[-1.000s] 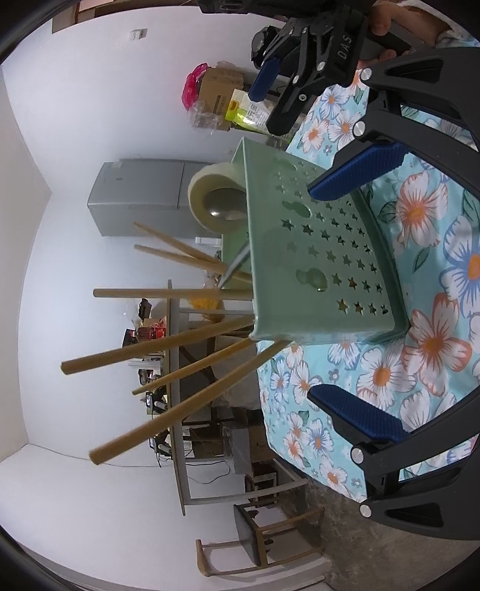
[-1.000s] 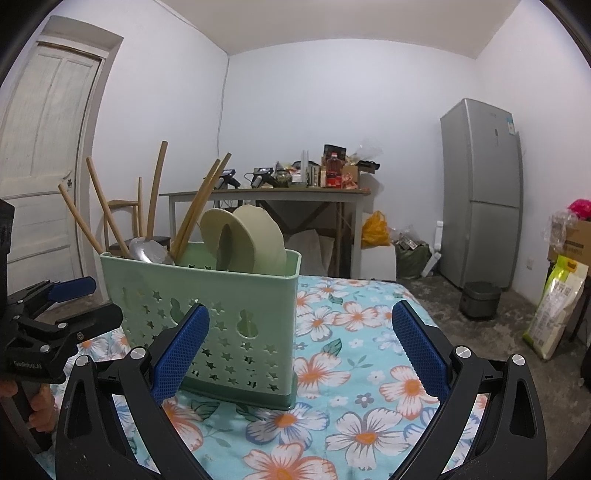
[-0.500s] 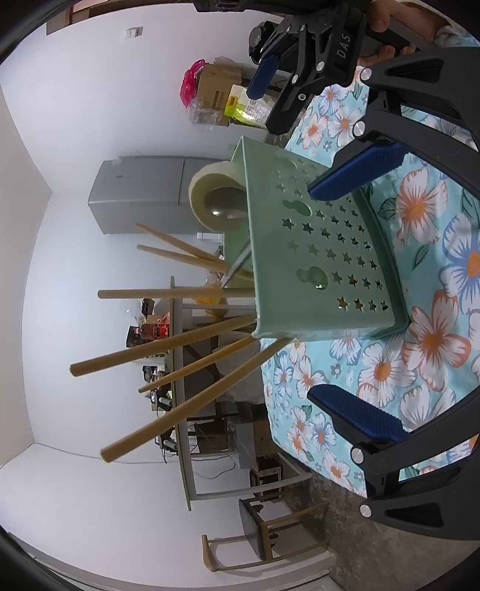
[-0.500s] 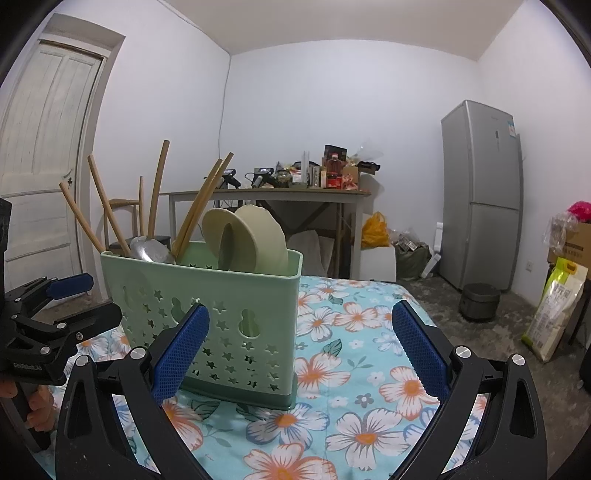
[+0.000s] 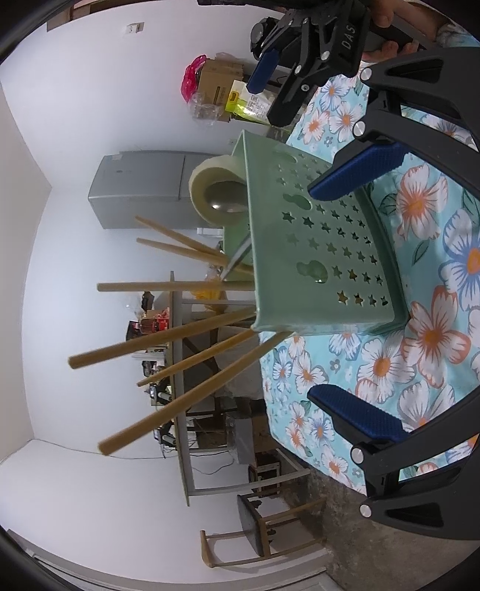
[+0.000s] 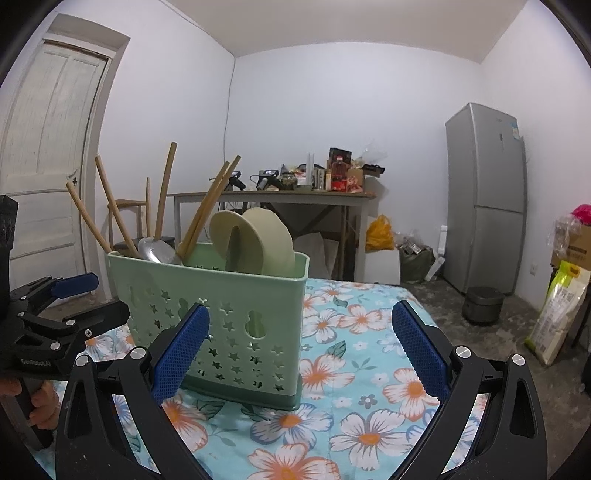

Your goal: Organize utensils

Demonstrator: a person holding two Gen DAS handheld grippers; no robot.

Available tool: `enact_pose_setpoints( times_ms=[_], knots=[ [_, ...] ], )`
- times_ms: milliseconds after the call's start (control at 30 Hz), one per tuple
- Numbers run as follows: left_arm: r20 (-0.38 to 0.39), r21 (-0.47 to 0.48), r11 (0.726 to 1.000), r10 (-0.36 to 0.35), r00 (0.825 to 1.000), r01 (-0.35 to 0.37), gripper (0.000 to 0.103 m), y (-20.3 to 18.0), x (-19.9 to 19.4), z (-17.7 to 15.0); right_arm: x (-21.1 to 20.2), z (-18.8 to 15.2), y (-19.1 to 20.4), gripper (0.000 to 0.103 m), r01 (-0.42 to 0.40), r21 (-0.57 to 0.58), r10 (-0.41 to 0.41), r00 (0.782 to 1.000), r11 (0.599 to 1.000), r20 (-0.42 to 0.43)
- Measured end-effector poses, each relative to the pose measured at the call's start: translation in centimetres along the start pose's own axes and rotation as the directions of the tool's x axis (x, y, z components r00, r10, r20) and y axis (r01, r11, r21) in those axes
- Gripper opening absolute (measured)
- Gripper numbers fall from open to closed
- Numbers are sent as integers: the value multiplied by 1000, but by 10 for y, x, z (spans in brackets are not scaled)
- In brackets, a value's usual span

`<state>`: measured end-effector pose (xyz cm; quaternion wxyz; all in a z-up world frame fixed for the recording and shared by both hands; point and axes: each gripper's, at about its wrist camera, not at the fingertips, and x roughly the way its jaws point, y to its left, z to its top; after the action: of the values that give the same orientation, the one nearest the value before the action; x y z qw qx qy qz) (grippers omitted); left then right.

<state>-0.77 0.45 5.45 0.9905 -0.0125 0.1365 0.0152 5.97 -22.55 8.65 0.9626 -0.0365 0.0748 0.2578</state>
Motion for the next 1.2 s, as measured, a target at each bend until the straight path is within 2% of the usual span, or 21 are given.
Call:
enact_pose_setpoints(
  times_ms=[567,800,1000,1200],
  knots=[
    [39,63,998,10,999,-13,98,-16,-6,-3,1,0,2,95,16,-7,-16,1000,1000,4],
    [39,60,998,12,999,-14,98,-19,-8,-5,-1,-1,6,95,14,-27,-14,1000,1000,17],
    [45,54,998,24,999,-26,98,-16,-10,-3,5,-2,5,95,8,-9,-9,1000,1000,-19],
    [28,64,998,27,999,-29,98,-17,-7,-2,2,-1,6,95,12,-16,-12,1000,1000,-8]
  ],
)
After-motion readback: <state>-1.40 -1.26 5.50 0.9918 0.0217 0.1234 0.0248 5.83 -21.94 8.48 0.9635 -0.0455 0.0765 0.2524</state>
